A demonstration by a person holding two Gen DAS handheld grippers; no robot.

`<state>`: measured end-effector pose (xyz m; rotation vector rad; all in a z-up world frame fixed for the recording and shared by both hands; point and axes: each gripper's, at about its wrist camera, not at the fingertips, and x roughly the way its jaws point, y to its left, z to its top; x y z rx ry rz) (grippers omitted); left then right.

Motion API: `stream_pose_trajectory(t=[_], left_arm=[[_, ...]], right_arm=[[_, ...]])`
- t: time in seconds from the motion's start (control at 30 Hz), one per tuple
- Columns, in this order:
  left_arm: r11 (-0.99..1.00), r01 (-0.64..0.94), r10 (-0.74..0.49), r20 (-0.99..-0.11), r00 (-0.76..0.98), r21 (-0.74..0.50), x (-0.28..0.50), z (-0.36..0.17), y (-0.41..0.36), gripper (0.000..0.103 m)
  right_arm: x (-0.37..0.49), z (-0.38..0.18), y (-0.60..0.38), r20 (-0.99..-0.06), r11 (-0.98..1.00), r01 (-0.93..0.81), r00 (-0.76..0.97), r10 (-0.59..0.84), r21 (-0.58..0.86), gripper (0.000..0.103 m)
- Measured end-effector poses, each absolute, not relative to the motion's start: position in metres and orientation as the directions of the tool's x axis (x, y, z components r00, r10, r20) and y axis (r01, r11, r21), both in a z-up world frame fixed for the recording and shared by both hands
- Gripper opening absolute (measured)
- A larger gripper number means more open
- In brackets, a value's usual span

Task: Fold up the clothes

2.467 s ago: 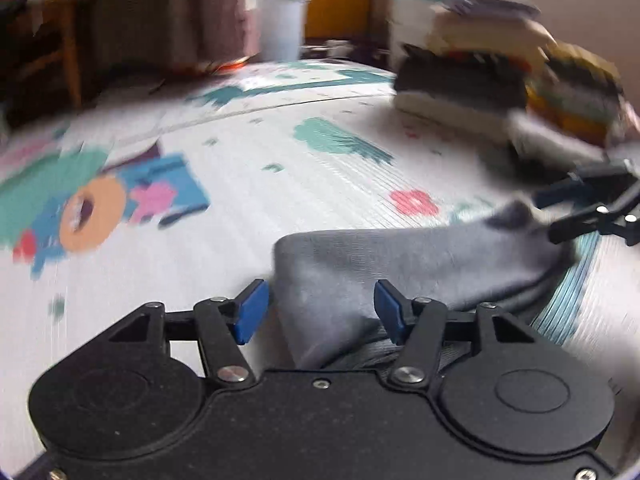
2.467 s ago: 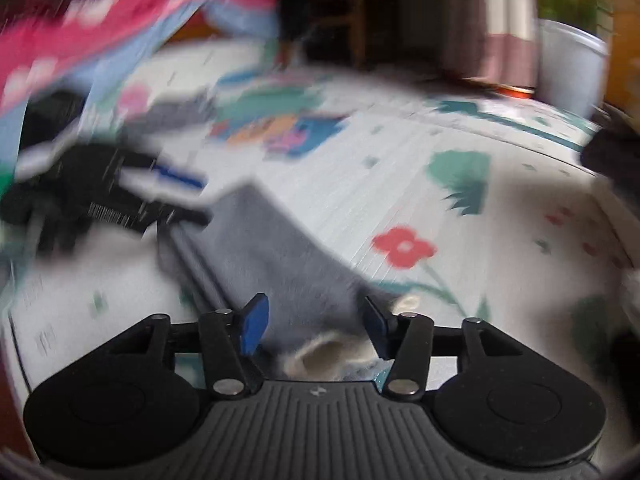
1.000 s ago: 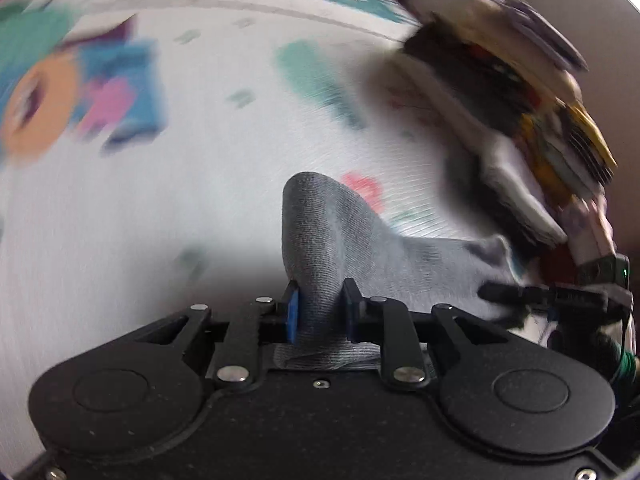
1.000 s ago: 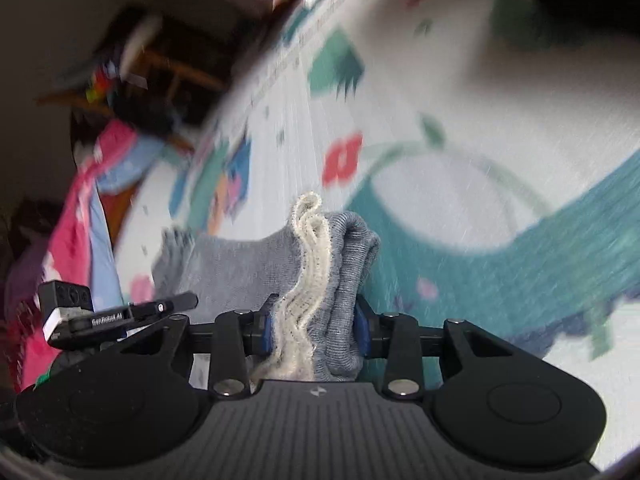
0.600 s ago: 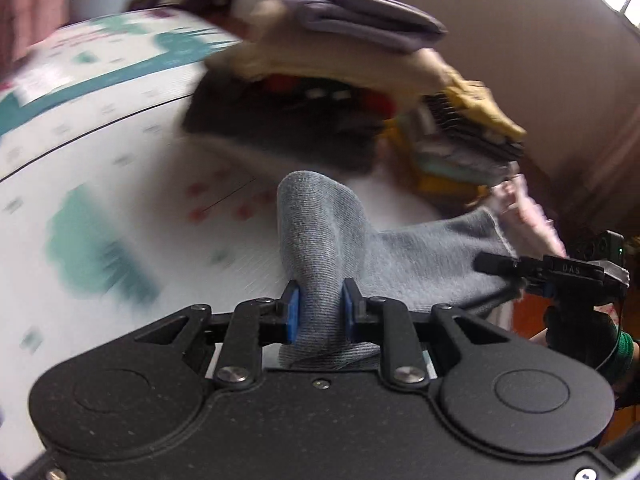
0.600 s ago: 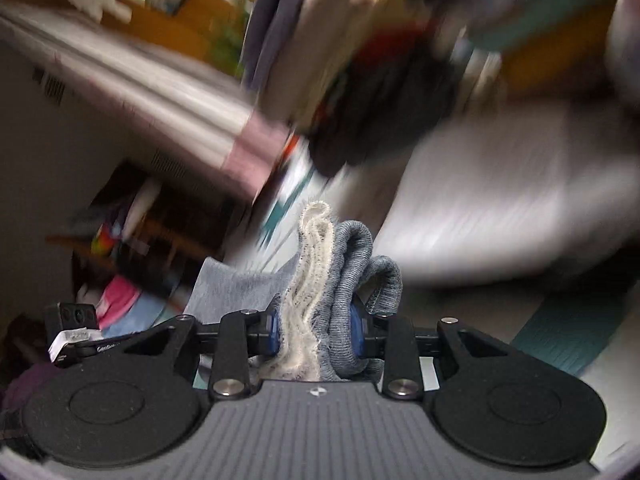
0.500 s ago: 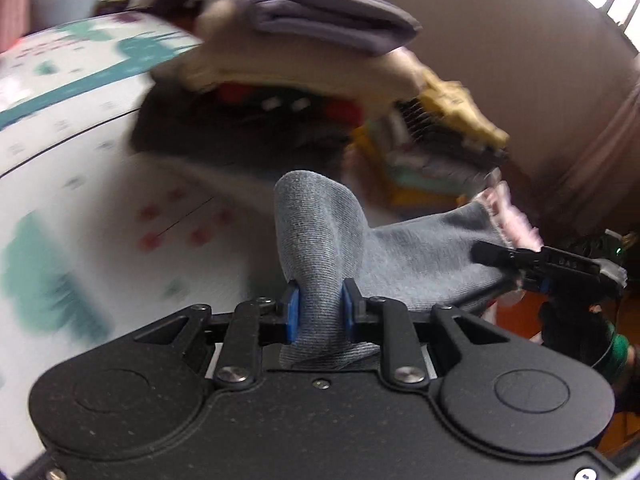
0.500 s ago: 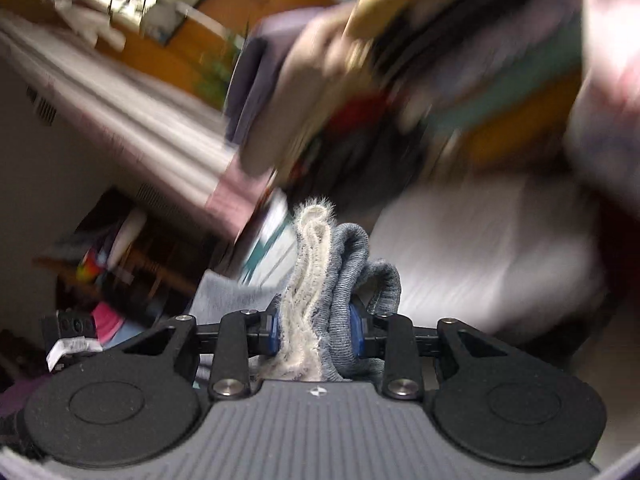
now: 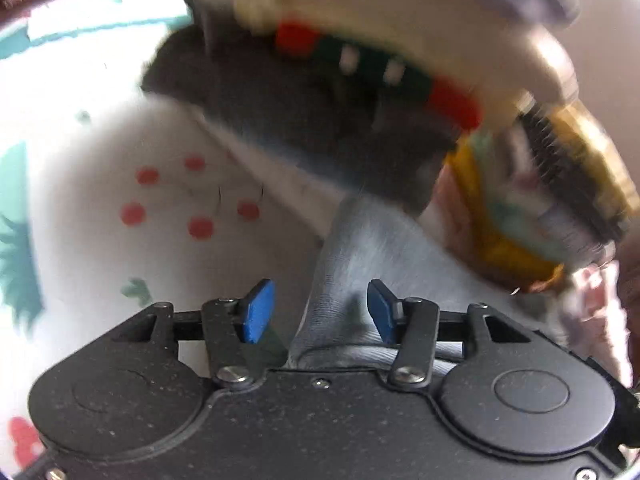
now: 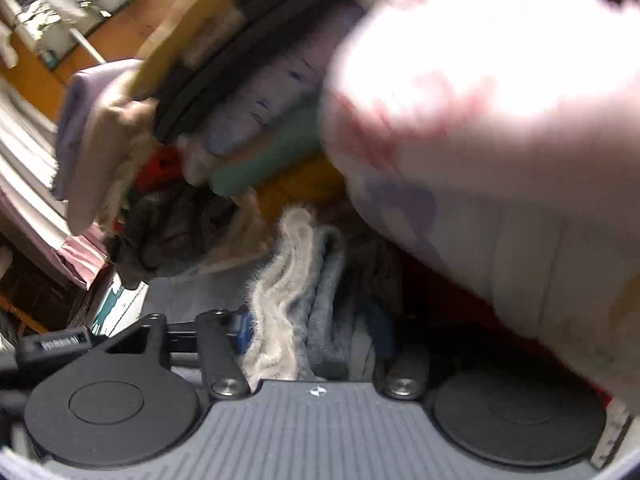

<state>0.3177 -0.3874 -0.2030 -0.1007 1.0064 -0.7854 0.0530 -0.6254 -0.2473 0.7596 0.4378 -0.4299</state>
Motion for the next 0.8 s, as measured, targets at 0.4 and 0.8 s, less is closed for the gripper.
stream_pose_trajectory(t=[0.4, 0.8], left_arm=[[0.787, 0.576, -0.476, -0.81, 0.342, -0.22, 0.178, -0.064, -0.149, 0.073], [0.96, 0.176, -0.279, -0.728, 0.626, -0.216, 0.052, 0.064, 0.014, 0.103]], right_arm=[[0.056, -0.121, -0.534, -0.382, 0.938, 0.14, 0.924, -0.008, 0.318, 0.103], [0.134, 0.112, -0.402, -0.501, 0.912, -0.258, 0.771, 0.394, 0.32, 0.103]])
